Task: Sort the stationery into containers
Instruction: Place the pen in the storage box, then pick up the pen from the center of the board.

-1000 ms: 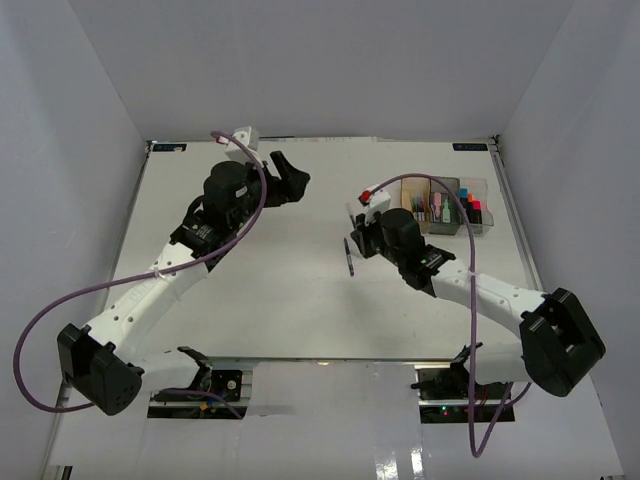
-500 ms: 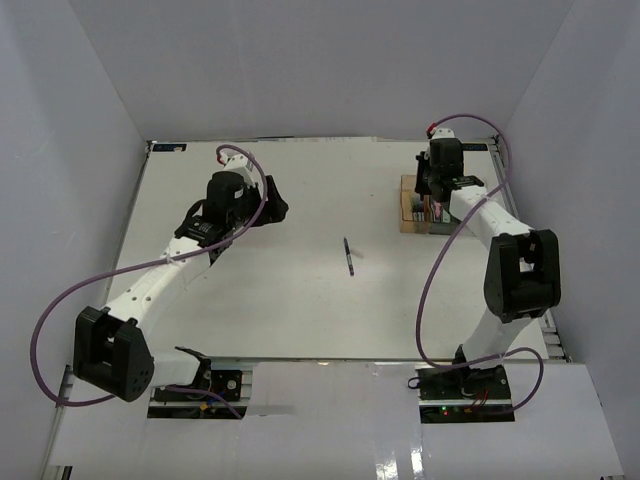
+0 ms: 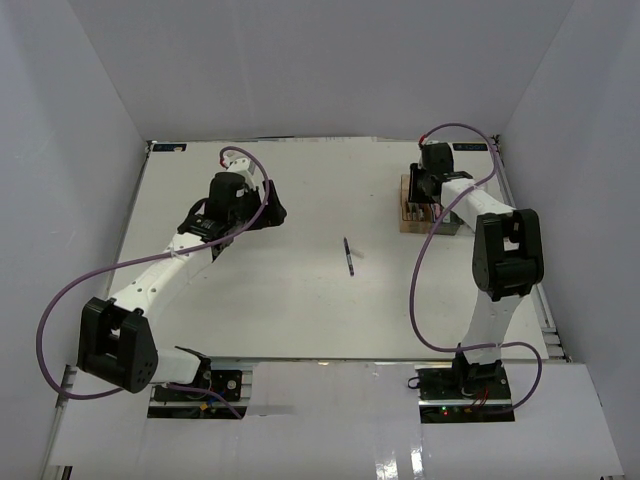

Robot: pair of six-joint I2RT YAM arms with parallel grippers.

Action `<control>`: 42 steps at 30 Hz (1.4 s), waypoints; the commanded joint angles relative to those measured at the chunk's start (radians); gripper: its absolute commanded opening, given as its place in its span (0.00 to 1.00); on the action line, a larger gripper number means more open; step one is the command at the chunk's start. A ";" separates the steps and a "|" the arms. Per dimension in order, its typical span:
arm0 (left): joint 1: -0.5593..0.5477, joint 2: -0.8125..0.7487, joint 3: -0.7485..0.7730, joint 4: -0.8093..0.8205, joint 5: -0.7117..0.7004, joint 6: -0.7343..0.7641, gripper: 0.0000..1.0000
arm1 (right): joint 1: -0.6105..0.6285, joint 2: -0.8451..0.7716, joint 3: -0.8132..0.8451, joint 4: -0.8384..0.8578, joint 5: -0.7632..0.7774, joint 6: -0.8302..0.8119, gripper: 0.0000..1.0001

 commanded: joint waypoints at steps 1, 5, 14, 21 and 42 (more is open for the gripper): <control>0.010 -0.041 0.021 0.000 0.024 -0.005 0.92 | 0.000 -0.071 0.021 -0.013 0.010 -0.006 0.42; 0.016 -0.042 0.021 -0.002 0.047 -0.012 0.92 | 0.017 -0.151 -0.017 -0.029 0.019 -0.011 0.43; 0.036 -0.050 0.014 0.003 0.064 -0.027 0.92 | 0.246 -0.370 -0.264 -0.010 0.057 0.087 0.44; 0.044 -0.054 0.008 0.004 0.055 -0.039 0.92 | 0.462 -0.399 -0.451 0.059 0.074 0.215 0.44; 0.052 -0.051 0.002 0.007 0.050 -0.045 0.92 | 0.600 -0.201 -0.456 0.158 0.131 0.298 0.38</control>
